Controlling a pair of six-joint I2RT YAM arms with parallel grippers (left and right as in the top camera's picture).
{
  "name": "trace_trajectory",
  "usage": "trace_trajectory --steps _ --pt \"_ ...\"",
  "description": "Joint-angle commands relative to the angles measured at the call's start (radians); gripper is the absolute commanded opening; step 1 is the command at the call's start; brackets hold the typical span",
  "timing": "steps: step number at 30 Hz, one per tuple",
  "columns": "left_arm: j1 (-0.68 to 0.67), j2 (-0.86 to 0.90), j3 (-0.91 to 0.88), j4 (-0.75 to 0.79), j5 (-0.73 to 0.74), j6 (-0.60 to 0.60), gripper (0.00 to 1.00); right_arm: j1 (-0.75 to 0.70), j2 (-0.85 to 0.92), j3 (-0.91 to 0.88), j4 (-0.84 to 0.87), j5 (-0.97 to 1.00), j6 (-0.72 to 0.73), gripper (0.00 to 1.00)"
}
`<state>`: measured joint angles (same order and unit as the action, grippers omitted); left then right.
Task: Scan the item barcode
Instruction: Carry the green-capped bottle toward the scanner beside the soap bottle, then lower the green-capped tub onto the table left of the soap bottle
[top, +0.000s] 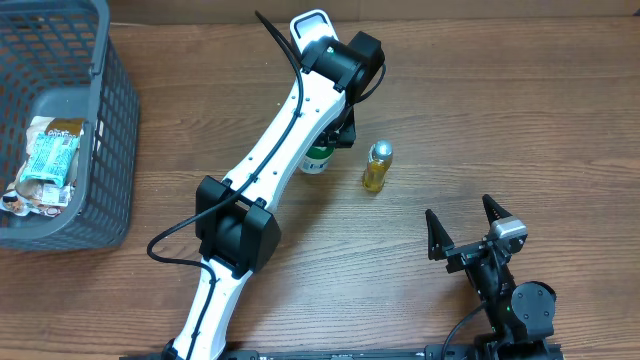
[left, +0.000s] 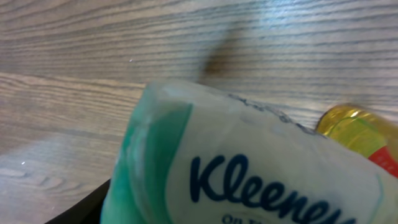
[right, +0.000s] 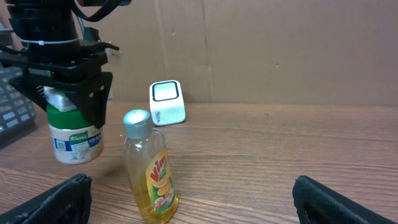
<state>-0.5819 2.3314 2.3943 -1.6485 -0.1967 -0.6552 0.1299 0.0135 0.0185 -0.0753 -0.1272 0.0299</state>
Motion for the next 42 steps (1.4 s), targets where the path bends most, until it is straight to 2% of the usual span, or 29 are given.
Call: trace_trajectory --steps 1,15,21,23,27,32,37,42 --pt "-0.002 -0.053 0.008 -0.021 -0.042 0.005 0.20 -0.002 -0.011 -0.011 0.005 -0.005 -0.002 1.00" --pt "-0.054 -0.226 -0.010 -0.041 -0.044 0.046 0.20 -0.002 -0.011 -0.011 0.005 -0.005 -0.002 1.00" --pt "-0.061 -0.349 -0.207 -0.033 -0.114 -0.012 0.21 -0.002 -0.011 -0.011 0.005 -0.005 -0.002 1.00" --pt "-0.060 -0.412 -0.328 0.026 -0.135 -0.026 0.22 -0.002 -0.011 -0.011 0.005 -0.005 -0.002 1.00" --pt "-0.053 -0.513 -0.557 0.236 -0.087 -0.026 0.28 -0.002 -0.011 -0.011 0.005 -0.005 -0.002 1.00" --pt "-0.027 -0.529 -0.766 0.509 0.046 -0.040 0.29 -0.002 -0.011 -0.011 0.005 -0.005 -0.002 1.00" --pt "-0.028 -0.522 -0.895 0.708 0.040 -0.075 0.29 -0.002 -0.011 -0.011 0.005 -0.005 -0.002 1.00" --pt "-0.028 -0.521 -0.945 0.777 -0.010 -0.117 0.31 -0.002 -0.011 -0.011 0.005 -0.005 -0.002 1.00"
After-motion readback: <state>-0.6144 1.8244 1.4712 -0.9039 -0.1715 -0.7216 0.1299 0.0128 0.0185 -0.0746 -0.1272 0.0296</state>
